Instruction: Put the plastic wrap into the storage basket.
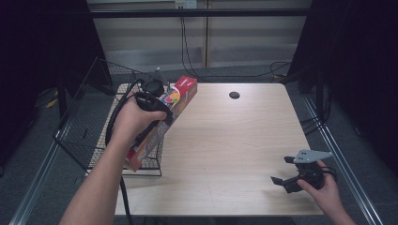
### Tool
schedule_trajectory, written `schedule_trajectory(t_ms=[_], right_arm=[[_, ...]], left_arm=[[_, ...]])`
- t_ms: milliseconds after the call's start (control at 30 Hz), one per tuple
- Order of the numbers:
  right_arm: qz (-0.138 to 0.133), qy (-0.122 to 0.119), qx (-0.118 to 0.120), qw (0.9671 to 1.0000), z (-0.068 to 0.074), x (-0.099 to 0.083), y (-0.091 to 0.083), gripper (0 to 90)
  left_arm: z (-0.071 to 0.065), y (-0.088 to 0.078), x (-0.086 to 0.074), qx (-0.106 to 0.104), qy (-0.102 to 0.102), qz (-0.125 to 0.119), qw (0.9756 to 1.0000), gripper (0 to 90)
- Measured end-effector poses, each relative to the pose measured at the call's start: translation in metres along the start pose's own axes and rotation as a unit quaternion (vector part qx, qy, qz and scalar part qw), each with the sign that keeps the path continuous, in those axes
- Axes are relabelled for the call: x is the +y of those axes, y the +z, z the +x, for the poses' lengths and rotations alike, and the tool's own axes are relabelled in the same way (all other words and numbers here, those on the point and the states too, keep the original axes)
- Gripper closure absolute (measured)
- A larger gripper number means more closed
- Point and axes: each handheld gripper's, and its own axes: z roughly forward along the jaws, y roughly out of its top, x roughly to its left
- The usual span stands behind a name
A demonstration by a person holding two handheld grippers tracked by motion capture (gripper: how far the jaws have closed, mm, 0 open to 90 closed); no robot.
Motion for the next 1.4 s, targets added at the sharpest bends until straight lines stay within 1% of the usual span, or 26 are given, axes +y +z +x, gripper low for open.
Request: schedule_trajectory(t_ms=[33, 133, 267, 300, 367, 400, 467, 533, 600, 633, 700, 733, 767, 800, 833, 933, 967, 1033, 1067, 1100, 1133, 1200, 1233, 1267, 1333, 1400], right_arm=[[0.001, 0.001, 0.002, 1.0, 0.0, 0.0, 0.0, 3.3], [0.0, 0.001, 0.002, 1.0, 0.0, 0.0, 0.0, 3.3], [0.0, 0.001, 0.002, 1.0, 0.0, 0.0, 0.0, 3.3], [0.0, 0.001, -0.001, 1.0, 0.0, 0.0, 0.0, 3.3], [0.0, 0.0, 0.0, 1.0, 0.0, 0.0, 0.0, 3.3], [0.0, -0.001, 0.0, 1.0, 0.0, 0.0, 0.0, 3.3], [0.0, 0.001, 0.0, 1.0, 0.0, 0.0, 0.0, 3.3], [0.0, 0.001, 0.0, 1.0, 0.0, 0.0, 0.0, 3.3], [0.0, 0.001, 0.0, 1.0, 0.0, 0.0, 0.0, 3.3], [0.0, 0.001, -0.001, 1.0, 0.0, 0.0, 0.0, 3.3], [0.0, 0.001, 0.0, 1.0, 0.0, 0.0, 0.0, 3.3], [0.0, 0.001, 0.0, 1.0, 0.0, 0.0, 0.0, 3.4], [0.0, -0.001, -0.002, 1.0, 0.0, 0.0, 0.0, 3.3], [0.001, 0.001, 0.0, 1.0, 0.0, 0.0, 0.0, 3.3], [0.0, 0.001, -0.001, 1.0, 0.001, 0.0, 0.0, 3.3], [0.0, 0.0, -0.001, 1.0, 0.001, 0.0, 0.0, 3.3], [0.0, 0.0, 0.001, 1.0, 0.001, 0.0, 0.001, 3.3], [0.0, 0.0, 0.001, 1.0, 0.001, 0.0, 0.001, 3.3], [0.0, 0.0, 0.001, 1.0, 0.001, 0.0, 0.001, 3.3], [0.0, 0.0, 0.0, 1.0, 0.001, 0.0, 0.001, 3.3], [0.0, -0.001, 0.001, 1.0, 0.001, 0.0, 0.001, 3.3], [0.0, -0.001, 0.001, 1.0, 0.001, 0.0, 0.001, 3.3], [0.0, -0.001, 0.001, 1.0, 0.001, 0.0, 0.001, 3.4], [0.0, -0.001, 0.001, 1.0, 0.001, 0.0, 0.001, 3.4], [0.001, 0.002, 0.0, 1.0, 0.002, 0.0, 0.001, 3.4], [0.001, 0.002, 0.001, 1.0, 0.002, 0.0, 0.001, 3.4]], left_arm=[[0.002, -0.002, -0.001, 0.004, -0.003, -0.001, 1.0, 42.0], [0.006, -0.004, -0.002, 0.005, -0.011, -0.003, 0.9999, 42.1], [0.009, -0.006, -0.002, 0.009, -0.01, 0.001, 0.9999, 42.0], [0.01, -0.006, -0.003, 0.008, -0.014, 0.0, 0.9999, 42.0], [0.011, -0.008, -0.003, 0.009, -0.012, 0.002, 0.9999, 42.0], [0.012, -0.008, -0.004, 0.009, -0.018, 0.002, 0.9998, 42.1], [0.013, -0.009, -0.004, 0.01, -0.013, 0.007, 0.9998, 42.1], [0.014, -0.01, -0.004, 0.01, -0.014, 0.007, 0.9998, 42.1], [0.015, -0.012, -0.005, 0.011, -0.017, 0.004, 0.9998, 42.1], [0.016, -0.013, -0.005, 0.01, -0.014, 0.005, 0.9998, 42.1], [0.017, -0.014, -0.005, 0.013, -0.019, 0.002, 0.9997, 42.0], [0.018, -0.015, -0.005, 0.015, -0.014, 0.001, 0.9998, 42.0], [0.019, -0.015, -0.006, 0.016, -0.019, -0.001, 0.9997, 42.0], [0.021, -0.017, -0.007, 0.017, -0.017, 0.001, 0.9997, 42.1], [0.021, -0.017, -0.007, 0.016, -0.022, 0.001, 0.9996, 42.1], [0.023, -0.019, -0.008, 0.018, -0.024, 0.0, 0.9995, 42.0], [0.024, -0.019, -0.009, 0.019, -0.029, -0.004, 0.9994, 42.0], [0.029, -0.022, -0.01, 0.021, -0.028, -0.001, 0.9994, 42.0], [0.029, -0.022, -0.01, 0.021, -0.028, -0.001, 0.9994, 42.0], [0.029, -0.022, -0.01, 0.023, -0.035, 0.001, 0.9991, 42.0], [0.031, -0.022, -0.011, 0.025, -0.039, -0.006, 0.9989, 42.1], [0.034, -0.024, -0.012, 0.023, -0.043, -0.008, 0.9988, 42.1], [0.035, -0.025, -0.012, 0.024, -0.04, -0.002, 0.9989, 42.1], [0.035, -0.025, -0.013, 0.027, -0.044, -0.007, 0.9987, 42.0], [0.038, -0.027, -0.014, 0.027, -0.043, -0.005, 0.9987, 42.0], [0.04, -0.03, -0.016, 0.029, -0.049, -0.008, 0.9983, 42.0]])
